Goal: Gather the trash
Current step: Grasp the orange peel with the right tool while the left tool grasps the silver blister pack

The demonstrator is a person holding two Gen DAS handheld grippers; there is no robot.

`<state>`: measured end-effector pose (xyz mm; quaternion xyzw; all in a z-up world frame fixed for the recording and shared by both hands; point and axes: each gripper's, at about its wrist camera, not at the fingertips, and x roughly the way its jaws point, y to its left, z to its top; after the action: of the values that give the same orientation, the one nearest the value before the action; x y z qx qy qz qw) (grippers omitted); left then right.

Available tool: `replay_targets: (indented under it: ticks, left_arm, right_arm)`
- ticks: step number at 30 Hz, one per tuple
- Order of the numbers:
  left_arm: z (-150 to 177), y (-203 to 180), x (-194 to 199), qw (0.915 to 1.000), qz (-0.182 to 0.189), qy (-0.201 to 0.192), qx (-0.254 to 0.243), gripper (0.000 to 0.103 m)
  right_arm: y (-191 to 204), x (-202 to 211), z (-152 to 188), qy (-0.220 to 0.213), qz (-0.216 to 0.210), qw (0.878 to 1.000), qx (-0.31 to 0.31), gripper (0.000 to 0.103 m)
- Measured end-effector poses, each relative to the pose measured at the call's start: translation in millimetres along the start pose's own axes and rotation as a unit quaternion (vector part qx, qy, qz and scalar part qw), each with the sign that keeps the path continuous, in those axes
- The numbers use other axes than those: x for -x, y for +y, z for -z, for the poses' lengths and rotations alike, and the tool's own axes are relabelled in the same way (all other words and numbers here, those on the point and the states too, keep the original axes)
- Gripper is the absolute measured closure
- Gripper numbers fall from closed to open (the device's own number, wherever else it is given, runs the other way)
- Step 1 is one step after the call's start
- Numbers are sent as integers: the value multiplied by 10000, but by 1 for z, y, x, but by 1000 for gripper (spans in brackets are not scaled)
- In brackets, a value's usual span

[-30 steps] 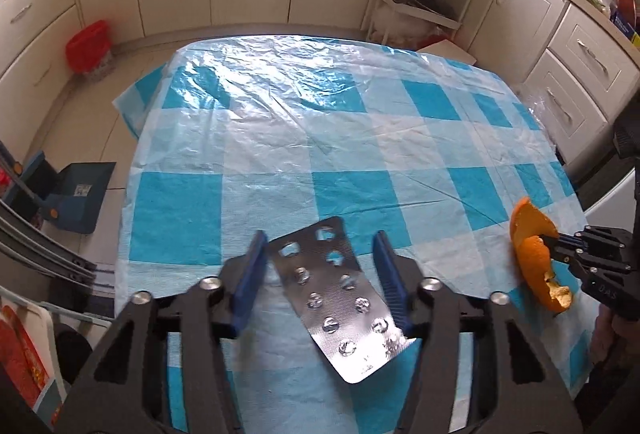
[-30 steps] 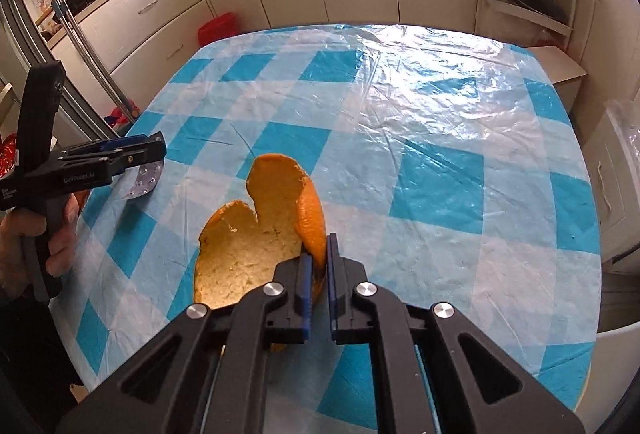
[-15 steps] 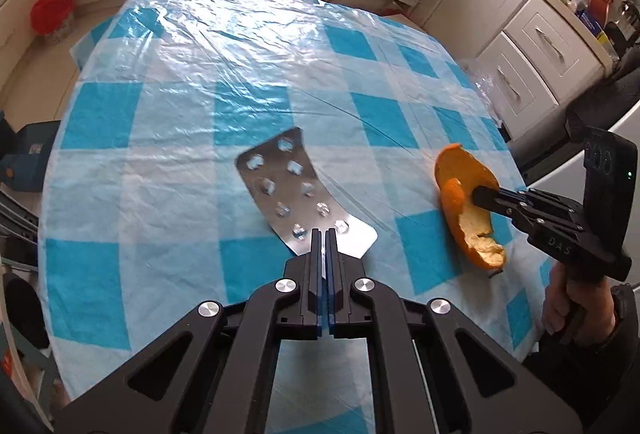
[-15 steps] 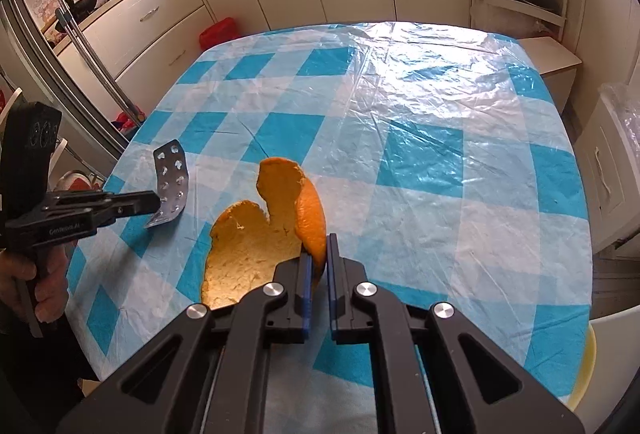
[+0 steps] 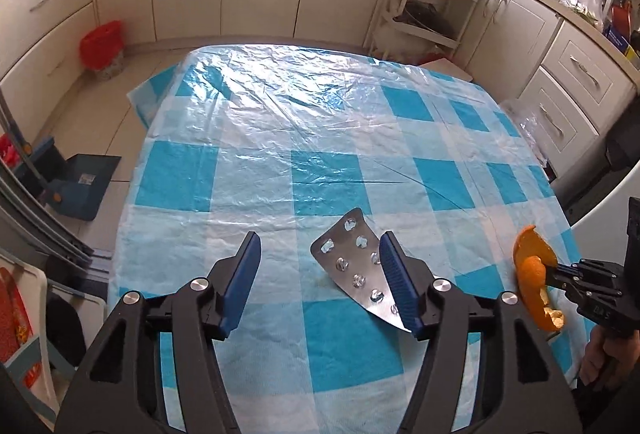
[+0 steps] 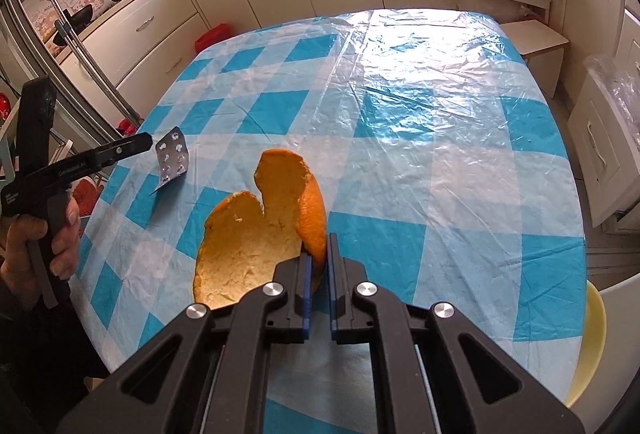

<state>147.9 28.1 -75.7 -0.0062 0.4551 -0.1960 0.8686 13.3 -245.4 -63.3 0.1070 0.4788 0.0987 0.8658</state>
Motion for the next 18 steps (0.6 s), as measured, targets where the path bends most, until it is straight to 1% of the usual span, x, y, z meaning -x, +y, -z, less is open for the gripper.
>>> replay_targets:
  ticks: [4,7,8,9,10,11,12,15,16,18]
  left_arm:
    - [-4,-3,-14,9998,120,6,-186,44]
    - [-5,-7,-21,9991,295,70,-290,45]
    - [-4,-9,-23,9987,380,138,-306,52]
    - [-2,-11,-23,9985,408,160,-330,55]
    - [-2,-14,-24,9980,444,216,-384,66]
    - [-1,-17,-24,9975,486,272,-424,80]
    - [0,-19,-25,9970,551,357,-420,86]
    - [6,-23,-23,9964,607,477,-351,92]
    - [8,-25,-22,9960,638,530,-346,99]
    - [12,-30,-18,9955,698,553,-326,100]
  right_arm:
    - [0,0,0,0,-29,10000,39,96]
    - [0,0,0,-4,-24,10000,73,96]
    - [1,0,0,-5,-16,10000,92,96]
    - [1,0,1,-8,-16,9999,100,96]
    - [1,0,1,-11,-23,9999,100,96]
    - [0,0,1,-14,-34,10000,88,96]
    - [0,0,0,-17,-44,10000,75,96]
    - [1,0,1,-29,-36,10000,71,95]
    - [1,0,1,-34,-32,10000,73,95]
    - [1,0,1,-36,-29,10000,74,95]
